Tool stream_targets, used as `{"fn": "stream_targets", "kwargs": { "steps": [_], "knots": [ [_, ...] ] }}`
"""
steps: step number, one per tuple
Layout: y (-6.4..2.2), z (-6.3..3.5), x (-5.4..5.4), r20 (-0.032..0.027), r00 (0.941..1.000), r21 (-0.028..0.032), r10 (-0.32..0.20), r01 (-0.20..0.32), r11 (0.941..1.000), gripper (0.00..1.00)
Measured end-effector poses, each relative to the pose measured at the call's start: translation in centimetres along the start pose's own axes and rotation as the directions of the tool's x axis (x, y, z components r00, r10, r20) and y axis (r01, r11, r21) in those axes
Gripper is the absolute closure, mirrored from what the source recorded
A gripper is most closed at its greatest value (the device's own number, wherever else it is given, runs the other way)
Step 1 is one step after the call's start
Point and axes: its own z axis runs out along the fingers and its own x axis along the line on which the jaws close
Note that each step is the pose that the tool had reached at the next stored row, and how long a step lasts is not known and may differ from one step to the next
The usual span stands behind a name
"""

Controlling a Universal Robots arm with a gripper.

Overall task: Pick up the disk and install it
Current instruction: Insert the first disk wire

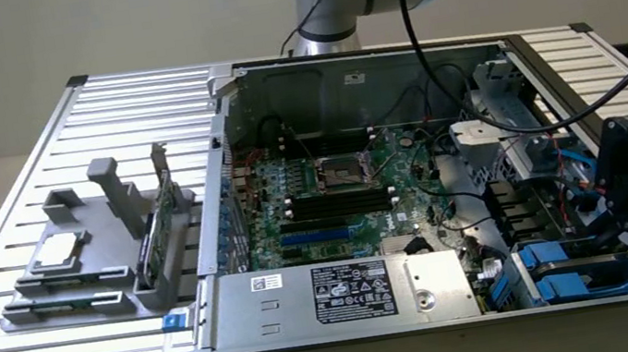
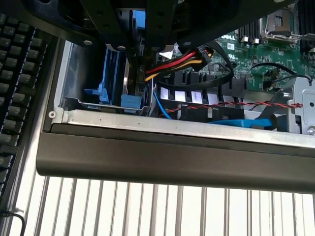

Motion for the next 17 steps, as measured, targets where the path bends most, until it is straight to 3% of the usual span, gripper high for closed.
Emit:
{"fn": "stream_targets", "kwargs": {
  "steps": [17],
  "knots": [
    [0.26,0.29,-0.06,-0.0002,1.0,0.0,0.0,0.0,1.0,0.82]
  ]
}}
